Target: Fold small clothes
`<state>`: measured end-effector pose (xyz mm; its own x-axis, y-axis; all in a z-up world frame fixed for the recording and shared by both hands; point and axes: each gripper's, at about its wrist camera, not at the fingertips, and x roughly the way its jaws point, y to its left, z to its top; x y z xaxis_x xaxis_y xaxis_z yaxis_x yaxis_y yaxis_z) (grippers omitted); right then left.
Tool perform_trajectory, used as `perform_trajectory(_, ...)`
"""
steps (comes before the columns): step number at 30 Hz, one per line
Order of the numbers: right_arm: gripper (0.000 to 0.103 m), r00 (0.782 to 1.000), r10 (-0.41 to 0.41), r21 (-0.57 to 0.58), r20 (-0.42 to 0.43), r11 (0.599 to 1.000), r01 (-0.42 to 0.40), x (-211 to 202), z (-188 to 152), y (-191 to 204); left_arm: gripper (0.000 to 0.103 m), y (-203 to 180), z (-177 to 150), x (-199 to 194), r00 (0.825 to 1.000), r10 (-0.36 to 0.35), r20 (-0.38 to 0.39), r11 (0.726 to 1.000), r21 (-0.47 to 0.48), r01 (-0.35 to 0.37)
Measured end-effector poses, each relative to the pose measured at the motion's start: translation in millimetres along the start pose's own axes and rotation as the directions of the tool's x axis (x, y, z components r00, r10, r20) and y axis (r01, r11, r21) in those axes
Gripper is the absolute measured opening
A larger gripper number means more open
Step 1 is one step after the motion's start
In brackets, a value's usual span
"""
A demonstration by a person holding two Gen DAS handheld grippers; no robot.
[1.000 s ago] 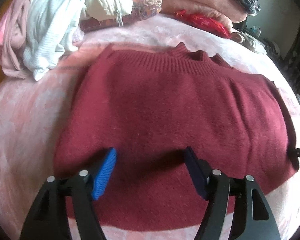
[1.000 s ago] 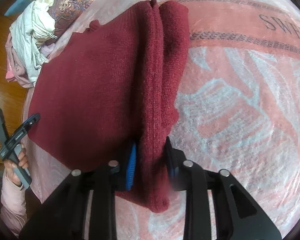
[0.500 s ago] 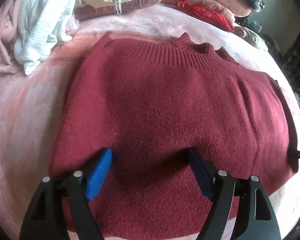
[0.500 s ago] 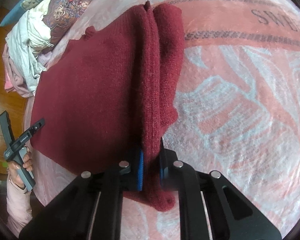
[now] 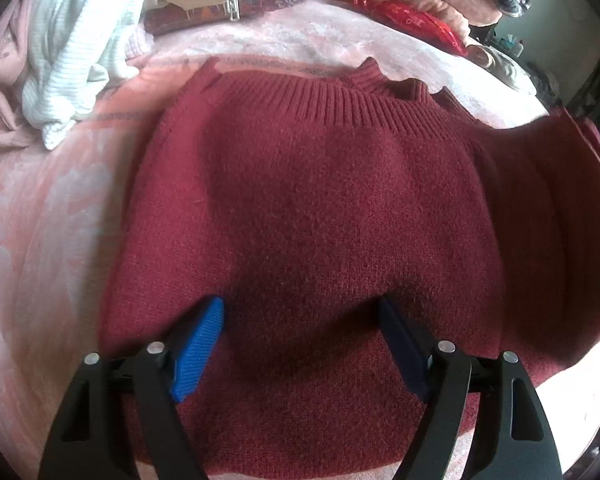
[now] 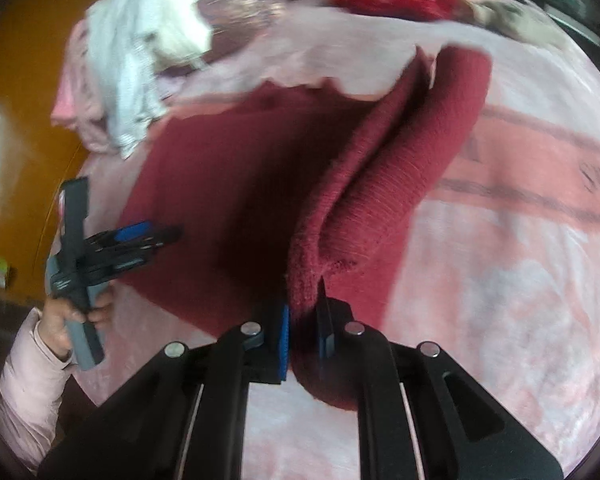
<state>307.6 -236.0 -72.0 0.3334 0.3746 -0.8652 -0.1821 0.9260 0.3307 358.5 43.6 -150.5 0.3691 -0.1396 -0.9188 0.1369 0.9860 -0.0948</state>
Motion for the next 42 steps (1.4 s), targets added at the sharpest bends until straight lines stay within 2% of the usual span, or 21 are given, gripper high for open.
perform_trajectory(3, 0.009, 1.000, 0.015, -0.031, -0.025, 0.999, -0.015, 23, 3, 20, 0.080, 2, 0, 0, 1.000, -0.009, 0.000, 1.000, -0.007, 0.009)
perform_trajectory(8, 0.010, 0.995, -0.005, -0.060, -0.097, 0.998, -0.001, 67, -4, 25, 0.080, 1, 0, 0, 1.000, -0.008, 0.004, 1.000, -0.007, 0.008)
perform_trajectory(10, 0.016, 0.994, -0.009, -0.087, -0.111, 0.996, 0.000, 74, -7, 27, 0.080, 1, 0, 0, 1.000, -0.008, 0.004, 1.000, -0.006, 0.008)
perform_trajectory(11, 0.018, 0.994, 0.004, -0.082, -0.108, 0.997, -0.013, 73, -7, 26, 0.080, 1, 0, 0, 1.000, -0.007, 0.005, 1.000, -0.006, 0.007)
perform_trajectory(13, 0.039, 0.993, 0.058, -0.083, -0.098, 0.994, -0.066, 64, -7, 29, 0.080, 0, 0, 0, 1.000, -0.005, 0.009, 1.000, -0.002, 0.005)
perform_trajectory(14, 0.042, 0.992, 0.089, -0.089, -0.089, 0.991, -0.097, 56, -7, 30, 0.080, 0, 0, 0, 1.000, -0.004, 0.011, 1.000, 0.001, 0.004)
perform_trajectory(16, 0.047, 0.992, 0.101, -0.099, -0.070, 0.989, -0.107, 38, -7, 31, 0.080, -1, 0, 0, 1.000, -0.002, 0.012, 1.000, 0.002, 0.002)
perform_trajectory(20, 0.048, 0.979, 0.203, 0.006, -0.017, 0.979, -0.203, 2, -6, 9, 0.080, -1, 1, 0, 1.000, 0.000, 0.015, 1.000, 0.002, -0.001)
perform_trajectory(22, 0.051, 0.986, 0.164, 0.050, 0.008, 0.985, -0.165, -13, -8, -7, 0.081, -1, 0, 0, 1.000, 0.002, 0.016, 1.000, 0.003, -0.002)
perform_trajectory(23, 0.054, 0.994, 0.110, 0.053, 0.023, 0.992, -0.112, -20, -9, -15, 0.081, -2, 0, 0, 1.000, 0.004, 0.017, 1.000, 0.003, -0.004)
perform_trajectory(24, 0.066, 0.997, 0.075, 0.054, 0.033, 0.996, -0.077, -23, -11, -20, 0.081, -2, 1, 1, 1.000, 0.005, 0.018, 1.000, 0.003, -0.005)
perform_trajectory(25, 0.071, 0.998, 0.043, 0.059, 0.039, 0.997, -0.046, -25, -13, -27, 0.081, -2, 0, 1, 1.000, 0.007, 0.019, 1.000, 0.004, -0.007)
perform_trajectory(29, 0.072, 0.999, 0.046, 0.129, -0.027, 0.991, -0.043, -2, -23, -51, 0.083, -4, 0, 1, 1.000, 0.016, 0.023, 1.000, 0.008, -0.017)
perform_trajectory(31, 0.071, 0.999, 0.017, 0.155, -0.038, 0.988, -0.011, 2, -30, -60, 0.083, -5, 1, 2, 0.999, 0.021, 0.025, 1.000, 0.010, -0.021)
perform_trajectory(33, 0.071, 0.999, 0.023, 0.249, -0.049, 0.969, -0.010, 6, -30, -76, 0.084, -6, 1, 3, 0.999, 0.024, 0.029, 1.000, 0.013, -0.025)
perform_trajectory(35, 0.071, 0.996, 0.076, 0.392, -0.035, 0.918, -0.057, 6, -31, -99, 0.084, -6, 0, 2, 0.999, 0.023, 0.033, 1.000, 0.017, -0.024)
perform_trajectory(37, 0.071, 0.995, 0.104, 0.478, -0.008, 0.874, -0.088, -1, -32, -116, 0.084, -5, -1, 2, 0.999, 0.019, 0.035, 1.000, 0.021, -0.020)
perform_trajectory(40, 0.072, 0.998, 0.048, 0.529, 0.034, 0.847, -0.059, -12, -26, -135, 0.084, -5, -1, 2, 0.999, 0.022, 0.037, 0.999, 0.024, -0.023)
perform_trajectory(42, 0.072, 0.999, 0.033, 0.545, 0.033, 0.837, -0.046, -11, -21, -142, 0.084, -6, -1, 2, 0.999, 0.027, 0.038, 0.999, 0.023, -0.028)
